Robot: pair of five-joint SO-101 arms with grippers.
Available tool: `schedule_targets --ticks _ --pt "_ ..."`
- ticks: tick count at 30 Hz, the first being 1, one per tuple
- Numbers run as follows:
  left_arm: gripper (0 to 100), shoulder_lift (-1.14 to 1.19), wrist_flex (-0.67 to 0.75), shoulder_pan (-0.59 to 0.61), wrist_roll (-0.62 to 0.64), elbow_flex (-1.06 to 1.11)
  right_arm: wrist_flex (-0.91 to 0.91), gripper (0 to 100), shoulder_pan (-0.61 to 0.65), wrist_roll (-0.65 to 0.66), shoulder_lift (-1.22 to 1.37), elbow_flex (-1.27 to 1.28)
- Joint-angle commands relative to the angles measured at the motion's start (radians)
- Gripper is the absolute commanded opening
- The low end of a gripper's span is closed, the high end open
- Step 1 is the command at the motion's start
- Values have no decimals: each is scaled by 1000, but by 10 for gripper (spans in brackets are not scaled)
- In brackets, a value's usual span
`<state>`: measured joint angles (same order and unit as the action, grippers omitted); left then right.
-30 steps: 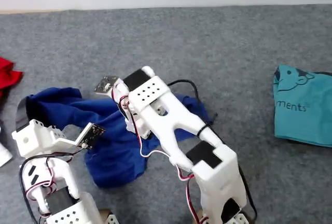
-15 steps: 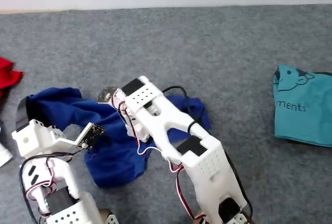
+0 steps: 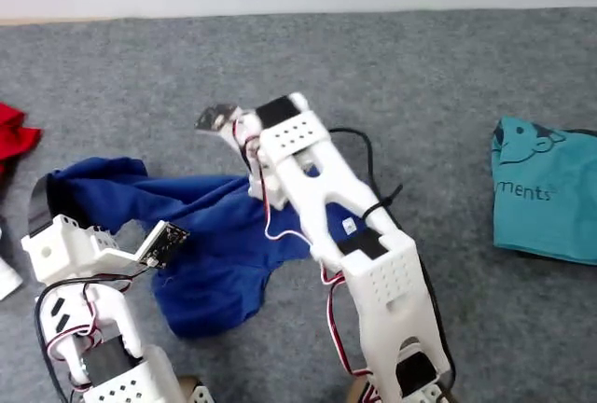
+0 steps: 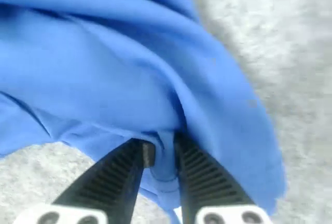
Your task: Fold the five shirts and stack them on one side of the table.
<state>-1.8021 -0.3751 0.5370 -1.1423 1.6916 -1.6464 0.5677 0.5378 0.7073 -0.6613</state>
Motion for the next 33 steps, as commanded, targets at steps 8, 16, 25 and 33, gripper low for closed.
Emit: schedule_targets --ticks 8,16,25,33 --pt "3 -8 -5 48 264 -140 -148 40 -87 12 -71 -427" --pt "3 0 -222 41 376 -397 -151 39 -154 -26 -282 -416" --pt "2 404 -463 3 496 -857 -150 39 -278 -75 -624 -112" --pt "2 830 -934 -126 591 -1466 -150 39 -366 -106 -912 160"
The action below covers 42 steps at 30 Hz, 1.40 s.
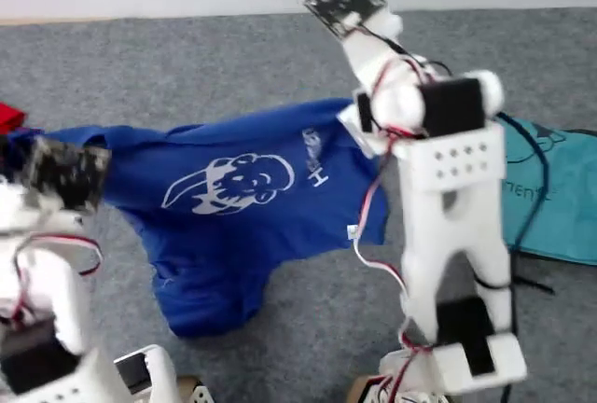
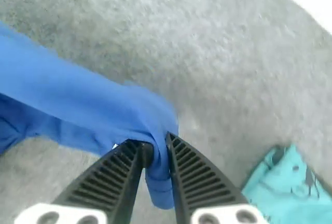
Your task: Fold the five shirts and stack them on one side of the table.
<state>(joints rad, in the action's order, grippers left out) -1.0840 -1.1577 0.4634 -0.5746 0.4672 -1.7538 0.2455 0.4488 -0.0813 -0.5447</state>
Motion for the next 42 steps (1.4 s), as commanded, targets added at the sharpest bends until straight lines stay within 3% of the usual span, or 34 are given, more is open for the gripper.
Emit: schedule_targets --ticks 1,7,13,24,42 --pt "2 138 -201 -77 29 -298 -42 39 -58 -23 -156 63" --pt "2 262 -451 -212 72 -532 -42 39 -120 -29 -348 173" --pt "2 393 -594 -278 170 -765 -42 39 -217 -28 -545 245" --pt "2 649 -595 -284 376 -1175 -41 39 -352 -26 -728 272" --pt "2 660 -523 -333 345 -1664 -27 43 -355 -29 -843 138"
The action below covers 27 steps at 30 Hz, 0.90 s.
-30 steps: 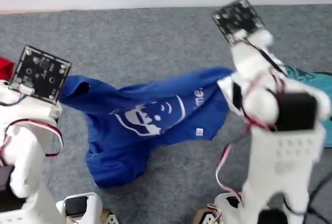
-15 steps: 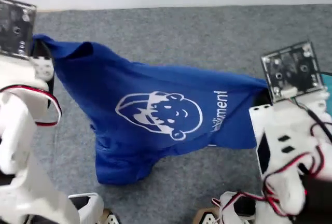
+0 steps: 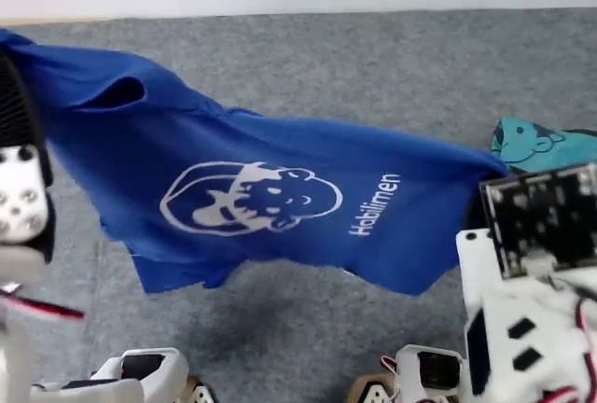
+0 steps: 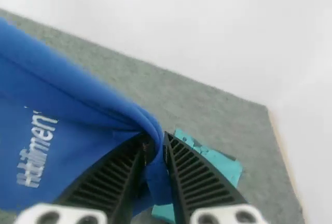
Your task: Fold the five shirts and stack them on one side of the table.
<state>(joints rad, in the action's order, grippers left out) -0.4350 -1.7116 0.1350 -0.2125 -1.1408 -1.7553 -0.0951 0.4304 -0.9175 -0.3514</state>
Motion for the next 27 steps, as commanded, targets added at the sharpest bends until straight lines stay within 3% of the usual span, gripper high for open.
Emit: schedule_targets --ticks 1,12,17,22,27 --pt "2 11 34 -5 -23 -73 -25 43 -16 -11 -7 -66" --pt "2 26 31 2 -84 -160 4 43 -71 -14 10 -81" --pt "2 83 31 -2 -80 25 105 43 -70 -41 85 100" --pt "2 193 44 -3 -80 300 328 43 -19 -86 180 356" --pt "3 325 199 12 -80 503 588 43 41 -101 278 580"
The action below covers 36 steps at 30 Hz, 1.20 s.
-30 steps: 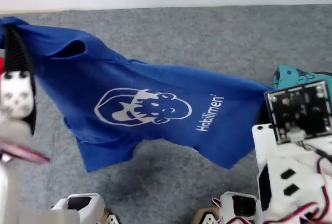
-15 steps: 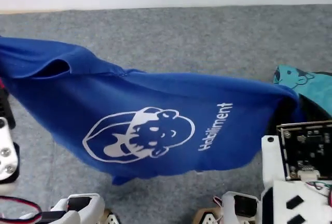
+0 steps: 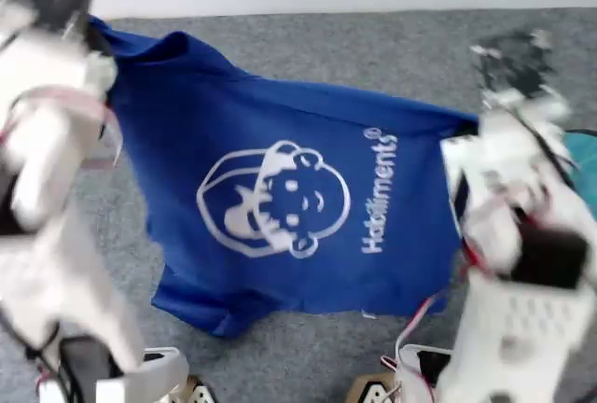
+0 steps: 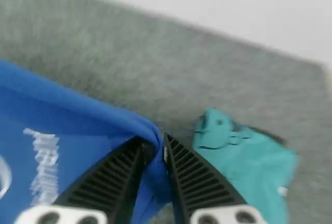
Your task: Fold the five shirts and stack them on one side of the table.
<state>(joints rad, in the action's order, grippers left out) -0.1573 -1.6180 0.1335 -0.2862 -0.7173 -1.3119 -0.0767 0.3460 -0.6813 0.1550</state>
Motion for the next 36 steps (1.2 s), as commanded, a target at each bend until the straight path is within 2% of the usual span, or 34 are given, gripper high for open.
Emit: schedule_targets --ticks 1,6,13,21,31,36 --pt "3 74 147 17 -6 111 189 43 27 -18 65 103" --pt "3 209 342 20 -6 219 364 43 33 -15 206 147" --pt "3 399 609 20 -5 231 604 43 28 -5 392 138" --pt "3 539 806 20 -5 226 648 43 -30 12 618 -48" --pt "3 707 825 -11 -5 -99 633 43 -41 12 710 -221" --pt "3 790 784 -43 -5 -205 536 43 -41 12 704 -224"
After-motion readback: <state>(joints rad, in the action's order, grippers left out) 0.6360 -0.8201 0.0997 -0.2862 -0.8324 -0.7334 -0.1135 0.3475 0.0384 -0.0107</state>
